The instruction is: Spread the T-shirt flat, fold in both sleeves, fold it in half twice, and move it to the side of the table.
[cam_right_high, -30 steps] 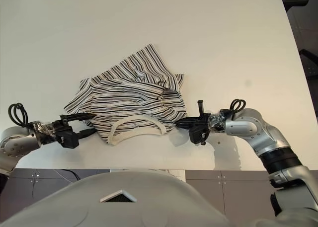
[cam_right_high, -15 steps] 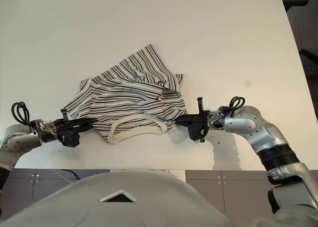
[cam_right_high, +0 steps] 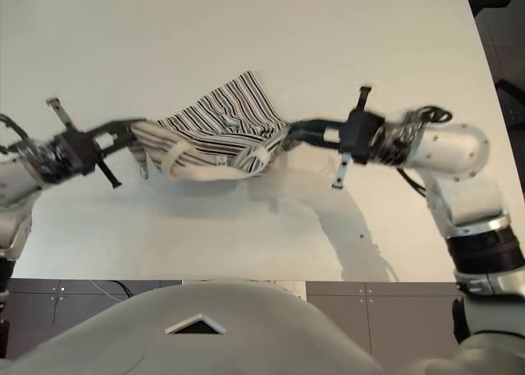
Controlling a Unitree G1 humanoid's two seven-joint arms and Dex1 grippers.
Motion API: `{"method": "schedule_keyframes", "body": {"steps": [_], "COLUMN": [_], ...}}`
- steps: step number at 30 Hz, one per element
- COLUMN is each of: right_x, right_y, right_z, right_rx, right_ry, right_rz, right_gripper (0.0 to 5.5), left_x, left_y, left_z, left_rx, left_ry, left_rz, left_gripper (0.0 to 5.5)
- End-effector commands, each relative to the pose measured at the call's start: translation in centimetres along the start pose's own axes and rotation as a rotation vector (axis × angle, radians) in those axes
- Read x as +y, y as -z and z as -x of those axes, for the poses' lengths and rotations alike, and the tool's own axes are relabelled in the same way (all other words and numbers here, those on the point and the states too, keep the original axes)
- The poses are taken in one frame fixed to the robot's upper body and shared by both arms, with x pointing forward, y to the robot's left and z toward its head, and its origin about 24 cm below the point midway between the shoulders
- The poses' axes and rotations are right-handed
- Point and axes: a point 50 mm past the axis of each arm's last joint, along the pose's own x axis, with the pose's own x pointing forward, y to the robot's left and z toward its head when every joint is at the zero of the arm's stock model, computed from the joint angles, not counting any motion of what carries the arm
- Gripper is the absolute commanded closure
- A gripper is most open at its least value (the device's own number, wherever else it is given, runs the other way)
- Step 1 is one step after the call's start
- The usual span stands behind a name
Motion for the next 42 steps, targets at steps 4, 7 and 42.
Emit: {"method": "schedule_keyframes", "body": {"steps": [4,7,42], "right_x": [-14.0,-17.3,-13.5], "right_y": [-1.1,-1.5,-6.9], "right_z": [-1.0,-2.5,2.9], "right_rx": [0.134,0.23,0.102], "right_ry": [0.363,0.452,0.116], "right_rz": [0.046,0.07,0.423], "right_gripper": [5.4,5.4,5.4], "left_x": [11.9,15.2,12.1], "left_y": [0.7,0.4,-1.0], "left_z": [-6.3,-9.2,-1.0], "left_rx": [0.076,0.157,0.022], "left_ry": [-0.224,-0.285,0.077], "left_rz": [0.048,0.027,-0.081], "left_gripper": [5.37,5.37,5.37]}}
